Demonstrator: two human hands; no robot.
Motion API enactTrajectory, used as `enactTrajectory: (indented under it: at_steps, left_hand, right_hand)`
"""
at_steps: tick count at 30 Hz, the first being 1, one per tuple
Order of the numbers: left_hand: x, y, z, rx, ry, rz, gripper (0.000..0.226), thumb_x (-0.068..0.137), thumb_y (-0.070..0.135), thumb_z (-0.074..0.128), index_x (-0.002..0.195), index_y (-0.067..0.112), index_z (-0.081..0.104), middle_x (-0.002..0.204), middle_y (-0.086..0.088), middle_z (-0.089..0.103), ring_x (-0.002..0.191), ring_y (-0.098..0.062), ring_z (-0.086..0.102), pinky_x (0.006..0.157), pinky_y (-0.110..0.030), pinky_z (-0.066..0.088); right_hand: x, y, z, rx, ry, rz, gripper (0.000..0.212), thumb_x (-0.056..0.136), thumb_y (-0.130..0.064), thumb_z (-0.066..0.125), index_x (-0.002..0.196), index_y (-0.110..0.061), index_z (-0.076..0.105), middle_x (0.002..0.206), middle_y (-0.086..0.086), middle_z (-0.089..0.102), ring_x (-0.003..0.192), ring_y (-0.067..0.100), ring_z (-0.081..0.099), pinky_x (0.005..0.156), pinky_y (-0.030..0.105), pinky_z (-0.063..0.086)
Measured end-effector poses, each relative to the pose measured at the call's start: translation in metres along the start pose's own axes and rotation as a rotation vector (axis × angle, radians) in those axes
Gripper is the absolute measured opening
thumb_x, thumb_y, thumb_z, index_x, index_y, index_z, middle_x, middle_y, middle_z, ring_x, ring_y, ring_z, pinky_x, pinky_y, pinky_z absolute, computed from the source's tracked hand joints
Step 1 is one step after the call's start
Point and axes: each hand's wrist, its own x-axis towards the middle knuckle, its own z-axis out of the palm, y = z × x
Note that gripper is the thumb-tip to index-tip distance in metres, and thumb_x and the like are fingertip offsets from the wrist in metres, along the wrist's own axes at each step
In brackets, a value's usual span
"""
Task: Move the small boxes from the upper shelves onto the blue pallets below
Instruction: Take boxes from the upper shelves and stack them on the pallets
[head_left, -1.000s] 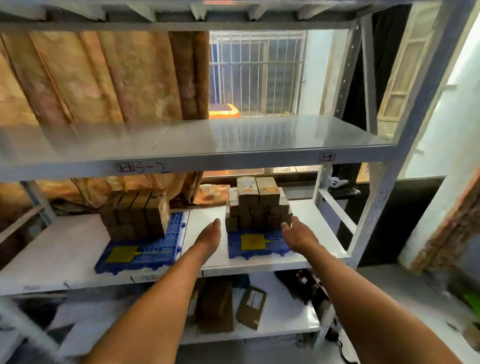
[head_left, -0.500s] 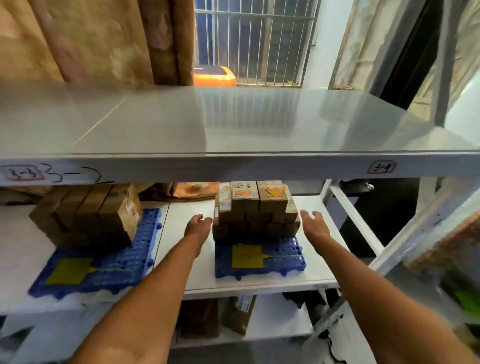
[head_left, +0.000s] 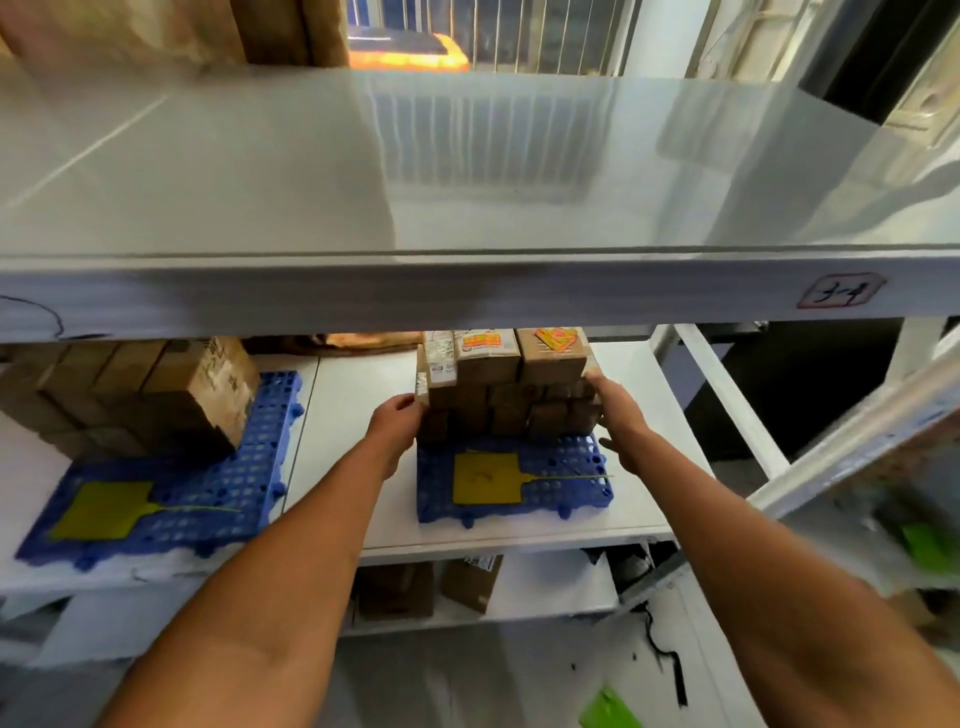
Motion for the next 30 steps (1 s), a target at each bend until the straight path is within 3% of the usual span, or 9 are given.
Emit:
enactTrajectory:
  at_steps: [4, 7, 12, 14, 17, 21, 24, 27, 30]
  left_hand:
    - [0.000, -0.002, 0.001, 0.000, -0.017, 0.007, 0.036, 0.102, 0.037, 0.054, 0.134, 0.022, 0.060, 0.122, -0.002, 0.063, 0.107, -0.020, 0.058, 0.084, -0.034, 0.049]
    - [-0.001, -0.004, 0.000, 0.000, -0.040, 0.007, 0.036, 0.104, 0.033, 0.049, 0.138, 0.022, 0.057, 0.128, -0.002, 0.062, 0.111, -0.021, 0.056, 0.085, -0.035, 0.049]
    - [0.003, 0.000, -0.003, -0.016, 0.069, -0.005, 0.050, 0.107, 0.033, 0.034, 0.155, 0.022, 0.038, 0.160, -0.004, 0.039, 0.143, -0.027, 0.039, 0.117, -0.046, 0.036]
    - [0.003, 0.001, -0.001, -0.037, 0.063, -0.001, 0.047, 0.107, 0.034, 0.032, 0.151, 0.024, 0.044, 0.157, -0.004, 0.042, 0.134, -0.022, 0.047, 0.109, -0.040, 0.042]
    - [0.006, 0.000, 0.006, -0.046, -0.016, 0.020, 0.039, 0.105, 0.026, 0.037, 0.136, 0.027, 0.060, 0.133, -0.003, 0.061, 0.095, -0.005, 0.056, 0.071, -0.024, 0.045]
    - [0.012, 0.001, 0.006, -0.032, -0.028, 0.021, 0.040, 0.105, 0.022, 0.039, 0.141, 0.025, 0.056, 0.124, 0.000, 0.061, 0.096, -0.008, 0.057, 0.064, -0.022, 0.041]
    - [0.014, 0.001, 0.002, -0.028, -0.037, 0.022, 0.039, 0.105, 0.024, 0.041, 0.141, 0.024, 0.056, 0.132, -0.002, 0.061, 0.114, -0.018, 0.055, 0.069, -0.024, 0.043]
    - [0.017, -0.002, -0.001, -0.048, -0.037, 0.029, 0.038, 0.103, 0.021, 0.040, 0.137, 0.022, 0.058, 0.136, -0.005, 0.060, 0.117, -0.020, 0.054, 0.075, -0.027, 0.047]
    - [0.017, -0.005, -0.005, -0.055, 0.010, 0.030, 0.048, 0.106, 0.029, 0.033, 0.151, 0.021, 0.044, 0.155, -0.006, 0.045, 0.140, -0.026, 0.044, 0.113, -0.044, 0.041]
  right_hand:
    - [0.000, -0.001, -0.001, -0.010, -0.004, 0.032, 0.059, 0.083, -0.058, 0.050, 0.126, -0.019, 0.060, 0.122, 0.011, 0.065, 0.105, 0.027, 0.059, 0.087, 0.048, 0.047]
    - [0.000, 0.002, -0.004, -0.015, -0.023, 0.053, 0.061, 0.091, -0.060, 0.050, 0.136, -0.018, 0.053, 0.133, 0.012, 0.060, 0.121, 0.033, 0.056, 0.102, 0.059, 0.044]
    - [0.000, 0.000, -0.013, 0.044, 0.021, 0.119, 0.075, 0.092, -0.077, 0.034, 0.149, -0.029, 0.042, 0.153, 0.010, 0.047, 0.139, 0.035, 0.043, 0.107, 0.061, 0.035]
    - [0.001, 0.001, -0.010, 0.080, 0.005, 0.145, 0.077, 0.094, -0.079, 0.028, 0.153, -0.032, 0.042, 0.159, 0.007, 0.044, 0.146, 0.032, 0.039, 0.110, 0.057, 0.034]
    - [0.003, 0.004, -0.001, 0.089, -0.052, 0.156, 0.073, 0.096, -0.076, 0.028, 0.145, -0.029, 0.054, 0.149, 0.007, 0.056, 0.137, 0.029, 0.048, 0.104, 0.051, 0.040]
    - [0.006, 0.000, -0.001, 0.038, -0.062, 0.152, 0.070, 0.095, -0.074, 0.033, 0.141, -0.026, 0.055, 0.144, 0.005, 0.058, 0.129, 0.027, 0.051, 0.105, 0.051, 0.041]
    - [0.008, -0.002, -0.006, 0.006, -0.068, 0.130, 0.071, 0.095, -0.075, 0.034, 0.145, -0.028, 0.051, 0.147, 0.005, 0.056, 0.132, 0.028, 0.050, 0.109, 0.053, 0.037]
    - [0.009, -0.002, -0.010, 0.015, -0.056, 0.117, 0.077, 0.094, -0.077, 0.033, 0.152, -0.029, 0.046, 0.156, 0.006, 0.049, 0.144, 0.031, 0.043, 0.115, 0.057, 0.030]
    - [0.016, 0.004, -0.014, 0.109, 0.054, 0.078, 0.075, 0.098, -0.073, 0.031, 0.157, -0.026, 0.042, 0.161, 0.009, 0.042, 0.148, 0.033, 0.038, 0.119, 0.057, 0.027]
